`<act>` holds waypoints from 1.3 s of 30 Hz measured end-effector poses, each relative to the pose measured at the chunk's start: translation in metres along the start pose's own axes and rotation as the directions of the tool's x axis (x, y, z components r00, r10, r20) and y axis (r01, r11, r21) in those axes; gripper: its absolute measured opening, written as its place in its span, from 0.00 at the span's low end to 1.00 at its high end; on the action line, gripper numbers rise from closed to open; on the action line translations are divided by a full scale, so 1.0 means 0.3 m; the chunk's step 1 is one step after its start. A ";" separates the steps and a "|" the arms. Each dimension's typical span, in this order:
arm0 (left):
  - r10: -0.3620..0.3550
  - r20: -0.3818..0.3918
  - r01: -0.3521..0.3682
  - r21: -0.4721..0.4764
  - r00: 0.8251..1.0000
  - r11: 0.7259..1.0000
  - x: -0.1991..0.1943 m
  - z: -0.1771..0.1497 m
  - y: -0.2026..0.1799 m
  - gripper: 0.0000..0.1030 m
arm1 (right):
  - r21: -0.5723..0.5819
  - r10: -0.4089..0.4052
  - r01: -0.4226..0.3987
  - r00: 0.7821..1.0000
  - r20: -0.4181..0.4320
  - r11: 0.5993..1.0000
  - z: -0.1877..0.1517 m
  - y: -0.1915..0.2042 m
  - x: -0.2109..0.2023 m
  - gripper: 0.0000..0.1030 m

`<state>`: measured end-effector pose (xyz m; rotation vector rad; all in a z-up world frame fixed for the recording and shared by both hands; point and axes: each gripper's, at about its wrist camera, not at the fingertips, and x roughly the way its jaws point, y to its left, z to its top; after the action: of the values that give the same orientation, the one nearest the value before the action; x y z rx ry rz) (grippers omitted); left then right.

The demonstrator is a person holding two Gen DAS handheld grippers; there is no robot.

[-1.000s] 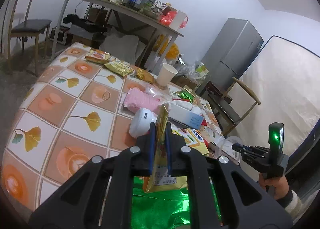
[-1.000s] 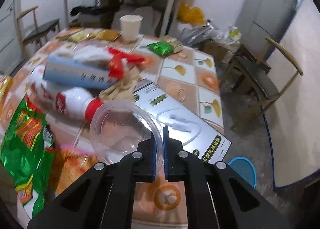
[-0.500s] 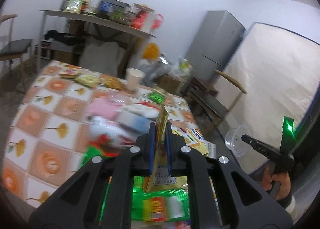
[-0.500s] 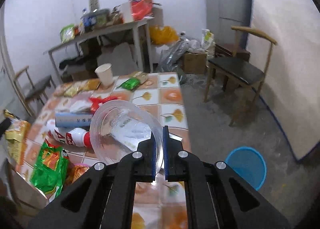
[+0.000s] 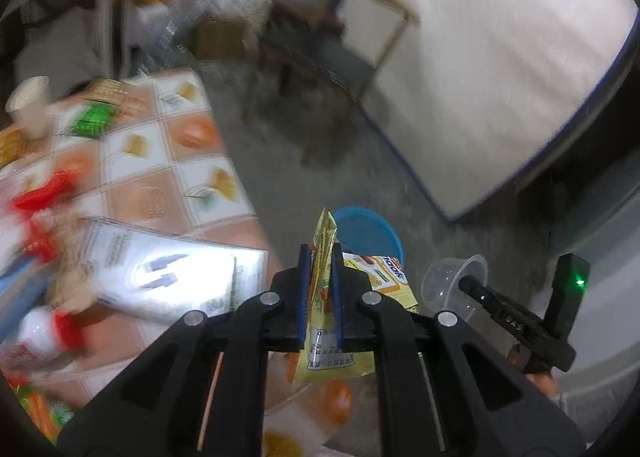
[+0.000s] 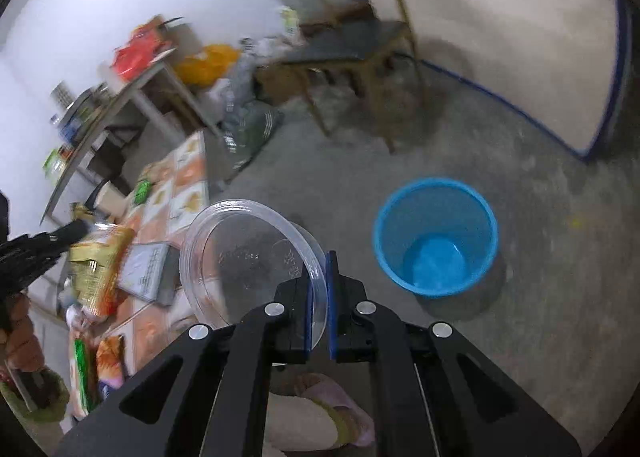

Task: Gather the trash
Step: 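Carry the yellow packet and clear cup to the blue wastebasket and release both, then swing both tools back toward the table over the snack bags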

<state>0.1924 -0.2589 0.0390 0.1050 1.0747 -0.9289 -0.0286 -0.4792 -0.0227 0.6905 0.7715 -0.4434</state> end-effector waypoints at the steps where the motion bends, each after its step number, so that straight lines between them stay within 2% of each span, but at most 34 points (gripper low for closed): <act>1: 0.005 -0.031 -0.004 0.019 1.000 1.000 0.063 0.017 -0.031 0.08 | 0.043 -0.004 0.005 1.000 -0.017 0.999 0.013 -0.054 0.033 0.06; 3: 0.024 -0.103 -0.017 0.064 0.994 0.998 0.224 0.048 -0.103 0.08 | 0.105 -0.017 0.022 0.999 -0.042 0.994 0.033 -0.133 0.094 0.06; 6: 0.037 -0.161 -0.022 0.098 0.986 0.995 0.398 0.068 -0.181 0.08 | 0.152 -0.059 0.069 0.996 -0.068 0.986 0.066 -0.216 0.190 0.06; 10: 0.038 -0.225 -0.019 0.086 0.974 0.996 0.614 0.102 -0.258 0.09 | 0.200 -0.100 0.116 0.991 -0.092 0.973 0.126 -0.319 0.289 0.06; 12: 0.036 -0.242 -0.018 0.078 0.970 0.997 0.708 0.131 -0.287 0.15 | 0.210 -0.139 0.156 0.986 -0.092 0.965 0.160 -0.368 0.332 0.08; 13: 0.036 -0.251 -0.017 0.075 0.967 0.997 0.750 0.139 -0.310 0.32 | 0.219 -0.155 0.172 0.984 -0.092 0.961 0.174 -0.387 0.354 0.19; 14: 0.036 -0.266 -0.019 0.067 0.963 0.998 0.789 0.149 -0.314 0.62 | 0.230 -0.169 0.188 0.981 -0.099 0.955 0.190 -0.422 0.388 0.32; 15: 0.047 -0.291 -0.033 0.051 0.956 0.998 0.835 0.149 -0.321 0.73 | 0.237 -0.169 0.190 0.980 -0.108 0.953 0.202 -0.450 0.412 0.64; 16: 0.051 -0.301 -0.042 0.038 0.952 0.998 0.857 0.150 -0.320 0.74 | 0.243 -0.184 0.209 0.975 -0.121 0.947 0.207 -0.485 0.447 0.73; 18: 0.044 -0.309 -0.045 0.005 0.950 0.999 0.884 0.153 -0.317 0.74 | 0.230 -0.251 0.279 0.957 -0.142 0.932 0.206 -0.533 0.477 0.73; 19: 0.034 -0.308 -0.038 -0.008 0.951 0.999 0.876 0.145 -0.311 0.74 | 0.226 -0.270 0.299 0.951 -0.150 0.927 0.201 -0.546 0.483 0.73; 22: 0.018 -0.286 -0.009 0.033 0.958 0.999 0.826 0.132 -0.314 0.75 | 0.263 -0.235 0.264 0.962 -0.138 0.928 0.156 -0.583 0.457 0.73; 27: -0.009 -0.177 0.026 0.093 0.984 0.995 0.648 0.133 -0.307 0.75 | 0.221 -0.240 0.261 0.964 -0.118 0.940 0.080 -0.556 0.356 0.73; 31: -0.039 -0.077 0.049 0.135 0.996 0.990 0.423 0.125 -0.279 0.75 | 0.141 -0.268 0.274 0.962 -0.056 0.951 0.046 -0.467 0.220 0.74; 34: -0.080 -0.026 0.083 0.144 0.996 0.986 0.236 0.087 -0.223 0.75 | 0.086 -0.288 0.286 0.958 0.004 0.954 0.037 -0.391 0.121 0.81; 36: -0.096 -0.001 0.096 0.139 0.995 0.986 0.131 0.061 -0.182 0.76 | 0.040 -0.257 0.255 0.965 0.056 0.966 0.025 -0.318 0.040 0.82; 39: -0.089 0.087 0.077 0.140 0.992 0.987 -0.086 -0.006 -0.082 0.76 | -0.018 -0.138 0.141 0.985 0.101 0.990 -0.008 -0.217 -0.069 0.82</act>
<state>0.1702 -0.2582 0.0669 0.1289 0.9344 -1.0725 -0.0817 -0.5204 -0.0344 0.5886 0.7324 -0.5903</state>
